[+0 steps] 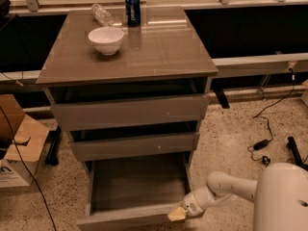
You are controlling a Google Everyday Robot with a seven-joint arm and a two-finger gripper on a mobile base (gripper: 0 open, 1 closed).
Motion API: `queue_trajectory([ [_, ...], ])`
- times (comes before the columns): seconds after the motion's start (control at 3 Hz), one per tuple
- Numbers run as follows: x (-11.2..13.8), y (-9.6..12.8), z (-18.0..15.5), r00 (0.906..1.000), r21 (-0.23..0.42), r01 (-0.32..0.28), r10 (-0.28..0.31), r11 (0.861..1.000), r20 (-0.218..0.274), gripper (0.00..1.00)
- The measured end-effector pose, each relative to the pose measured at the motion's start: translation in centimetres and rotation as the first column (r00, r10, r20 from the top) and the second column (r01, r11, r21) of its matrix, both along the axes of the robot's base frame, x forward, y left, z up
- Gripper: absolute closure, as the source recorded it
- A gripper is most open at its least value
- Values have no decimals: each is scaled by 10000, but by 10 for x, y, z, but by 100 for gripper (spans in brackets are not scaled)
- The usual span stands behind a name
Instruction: Close bottom drawer
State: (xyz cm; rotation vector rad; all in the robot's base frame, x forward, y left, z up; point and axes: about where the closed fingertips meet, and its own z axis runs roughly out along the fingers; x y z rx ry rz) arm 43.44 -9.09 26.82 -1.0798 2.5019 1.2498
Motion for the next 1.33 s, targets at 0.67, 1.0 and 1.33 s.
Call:
queue_trajectory([
  [0.67, -1, 4, -46, 9969, -265, 742, -748, 9969, -257, 100],
  [1.0, 8, 0, -62, 9910, -617, 1326, -1336, 9892, -124, 100],
  [1.33, 20, -1, -67, 9840, -777, 1782, -1775, 9809, 162, 100],
])
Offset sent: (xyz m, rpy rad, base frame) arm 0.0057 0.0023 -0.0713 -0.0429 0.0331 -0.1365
